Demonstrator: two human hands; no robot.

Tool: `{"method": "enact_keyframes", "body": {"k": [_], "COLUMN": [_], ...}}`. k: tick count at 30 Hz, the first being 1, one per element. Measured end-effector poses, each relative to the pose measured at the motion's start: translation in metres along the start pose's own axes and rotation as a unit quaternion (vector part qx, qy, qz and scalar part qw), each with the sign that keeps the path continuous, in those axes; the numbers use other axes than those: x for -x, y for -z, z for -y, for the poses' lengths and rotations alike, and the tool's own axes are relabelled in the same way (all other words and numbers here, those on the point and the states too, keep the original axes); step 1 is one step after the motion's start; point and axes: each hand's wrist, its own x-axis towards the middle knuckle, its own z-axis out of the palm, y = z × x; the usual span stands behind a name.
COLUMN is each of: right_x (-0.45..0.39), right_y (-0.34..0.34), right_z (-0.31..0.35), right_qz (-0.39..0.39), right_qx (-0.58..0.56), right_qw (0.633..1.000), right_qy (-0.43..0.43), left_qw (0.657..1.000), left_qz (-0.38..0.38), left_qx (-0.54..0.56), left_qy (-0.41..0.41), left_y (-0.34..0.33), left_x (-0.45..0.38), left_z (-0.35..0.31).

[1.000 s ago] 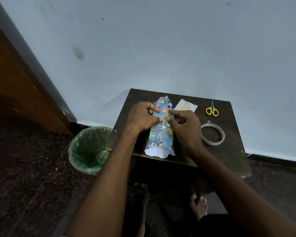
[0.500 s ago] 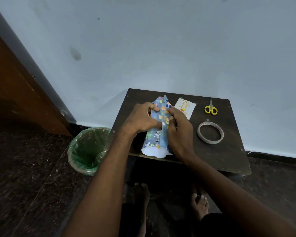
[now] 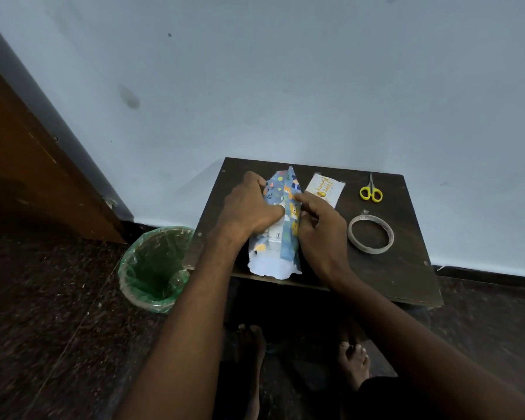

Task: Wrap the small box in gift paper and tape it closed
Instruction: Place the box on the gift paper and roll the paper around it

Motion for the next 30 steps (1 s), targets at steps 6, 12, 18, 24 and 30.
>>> {"method": "enact_keyframes", "body": {"k": [6,12,18,24,30], "right_x": [0.004,0.01,0.012,0.001,-0.001], "right_y": [-0.003,-0.006,-0.01,-0.004,-0.005], "right_z": [0.004,0.014,0.021,0.022,0.014], "right_qz": [0.035,0.098,0.144,0.206,0.243], "right_qx": [0.011,0.085,0.063,0.048,-0.019], "right_qw": [0.999,0.991,0.987,0.977,0.97], "right_qy": [0.019,0.019,-0.025,-0.023,-0.022], "left_qw": [0.997,0.994,0.994,0.996,0.999], "left_qz": [-0.075,-0.082,-0.098,-0.086,-0.013], "left_qx": [0.012,0.057,0.047,0.028,0.012], "left_qy": [0.01,0.035,0.01,0.009,-0.036], "left_y": [0.005,0.009,0.007,0.004,0.007], "left_x": [0.002,-0.001,-0.001,-0.002,-0.008], "left_z": [0.004,0.005,0.001,0.004,0.011]}}
